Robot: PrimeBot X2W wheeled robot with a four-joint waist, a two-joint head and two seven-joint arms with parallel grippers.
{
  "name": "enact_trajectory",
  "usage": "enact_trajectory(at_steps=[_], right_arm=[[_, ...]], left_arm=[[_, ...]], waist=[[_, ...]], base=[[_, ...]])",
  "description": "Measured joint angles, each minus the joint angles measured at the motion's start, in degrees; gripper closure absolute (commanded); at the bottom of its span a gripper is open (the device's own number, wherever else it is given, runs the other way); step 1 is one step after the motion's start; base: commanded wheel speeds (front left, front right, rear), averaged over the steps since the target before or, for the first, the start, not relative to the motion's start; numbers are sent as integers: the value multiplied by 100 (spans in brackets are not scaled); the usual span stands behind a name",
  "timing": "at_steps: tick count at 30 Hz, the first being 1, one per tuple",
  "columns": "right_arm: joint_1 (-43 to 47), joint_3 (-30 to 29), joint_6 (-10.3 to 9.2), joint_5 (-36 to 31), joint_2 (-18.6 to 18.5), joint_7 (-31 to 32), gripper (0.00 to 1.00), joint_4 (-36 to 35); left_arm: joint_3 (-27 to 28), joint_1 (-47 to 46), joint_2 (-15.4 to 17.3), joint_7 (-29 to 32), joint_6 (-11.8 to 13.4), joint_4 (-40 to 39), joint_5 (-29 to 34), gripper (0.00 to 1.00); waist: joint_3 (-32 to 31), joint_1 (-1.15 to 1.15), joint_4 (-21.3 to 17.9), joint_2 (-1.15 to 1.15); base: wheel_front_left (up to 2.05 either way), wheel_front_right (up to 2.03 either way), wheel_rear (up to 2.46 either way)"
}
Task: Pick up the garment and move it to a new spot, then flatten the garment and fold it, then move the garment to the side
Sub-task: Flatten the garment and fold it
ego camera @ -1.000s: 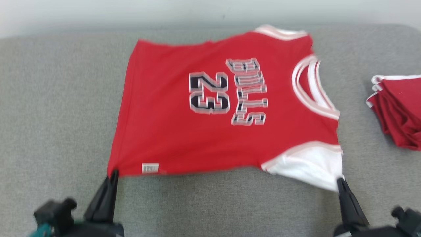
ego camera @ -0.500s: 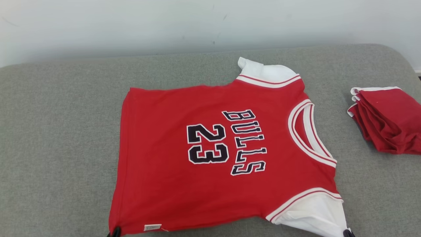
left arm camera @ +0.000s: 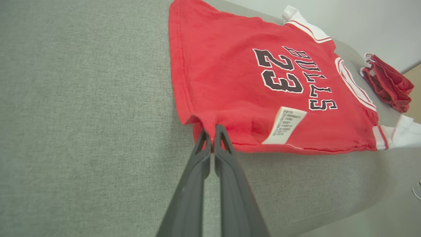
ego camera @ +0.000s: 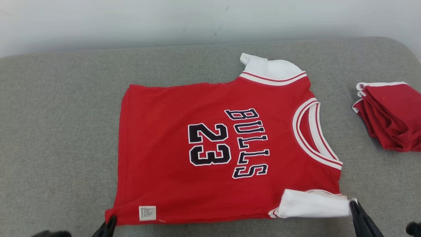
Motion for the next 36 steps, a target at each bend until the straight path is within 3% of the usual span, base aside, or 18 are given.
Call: enact_trajectory(at_steps=[11, 19, 36], right_arm=[[-1221, 242, 0, -505, -364, -485, 100, 586], [-1976, 390, 0, -505, -606, -923, 100, 1046], [-3549, 1210, 0, -270, -1548, -2006, 100, 2625]], left_arm=[[-145, -1521, -5, 97, -497, 892, -87, 100], [-199, -2257, -76, -1, -665, 1497, -42, 100], [-187, -2976, -301, -385, -864, 2402, -109, 100]], waist=[[382, 1, 64, 0], [705, 1, 69, 0], [1258, 0, 94, 1]], base=[[0, 0, 0], [0, 0, 0], [0, 0, 0]])
